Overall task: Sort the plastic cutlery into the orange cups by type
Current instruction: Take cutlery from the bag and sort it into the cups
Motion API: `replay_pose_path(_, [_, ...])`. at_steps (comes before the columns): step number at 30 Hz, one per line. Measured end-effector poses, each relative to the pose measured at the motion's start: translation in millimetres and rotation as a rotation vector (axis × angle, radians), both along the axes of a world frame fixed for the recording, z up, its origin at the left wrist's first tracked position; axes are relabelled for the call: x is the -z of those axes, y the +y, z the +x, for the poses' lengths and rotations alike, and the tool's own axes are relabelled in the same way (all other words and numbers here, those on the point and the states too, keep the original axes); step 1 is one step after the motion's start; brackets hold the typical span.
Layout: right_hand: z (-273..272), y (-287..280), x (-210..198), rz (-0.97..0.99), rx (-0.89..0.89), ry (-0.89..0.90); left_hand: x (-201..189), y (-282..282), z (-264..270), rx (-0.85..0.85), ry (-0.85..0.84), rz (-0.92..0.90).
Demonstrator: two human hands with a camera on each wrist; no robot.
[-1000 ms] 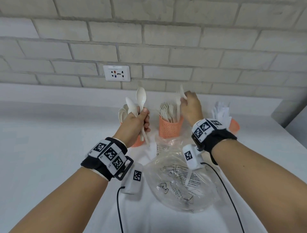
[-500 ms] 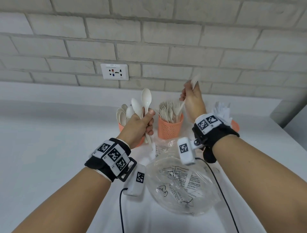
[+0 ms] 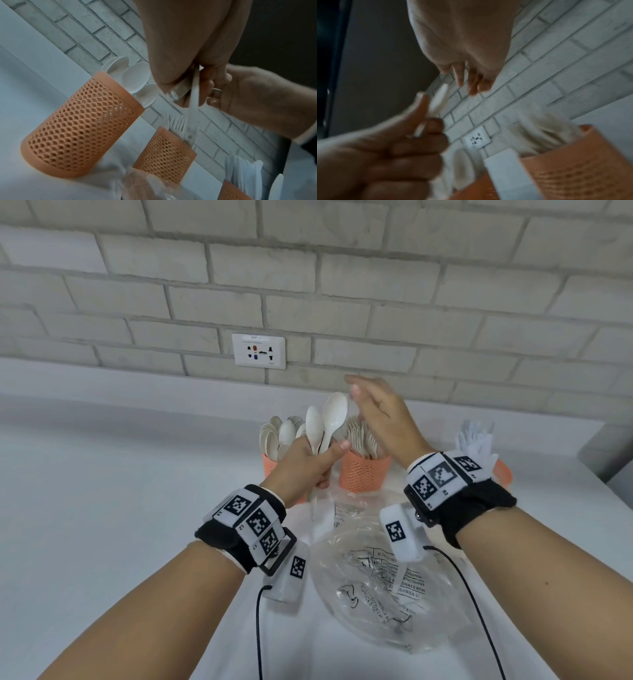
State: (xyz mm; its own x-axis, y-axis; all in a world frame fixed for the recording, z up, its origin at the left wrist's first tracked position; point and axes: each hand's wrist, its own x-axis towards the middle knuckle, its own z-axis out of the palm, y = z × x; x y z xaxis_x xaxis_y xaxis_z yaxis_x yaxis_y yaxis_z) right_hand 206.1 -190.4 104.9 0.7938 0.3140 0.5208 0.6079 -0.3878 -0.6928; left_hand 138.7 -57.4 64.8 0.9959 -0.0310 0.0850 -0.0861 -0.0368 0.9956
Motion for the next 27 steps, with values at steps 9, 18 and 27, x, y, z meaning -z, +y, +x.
replay_pose_path(9, [-38.8, 29.8, -2.1, -0.189, -0.143, 0.198, 6.6, -4.8, 13.6, -0.280, -0.191, 0.461])
replay_pose_path(18, [-20.0, 19.3, -19.0, 0.054, 0.129, -0.047, -10.5, 55.9, 8.6, -0.275, -0.207, 0.398])
replay_pose_path(27, [-16.5, 57.1, 12.1, 0.035, 0.075, -0.189, 33.3, 73.0, 28.2, -0.212, -0.005, 0.372])
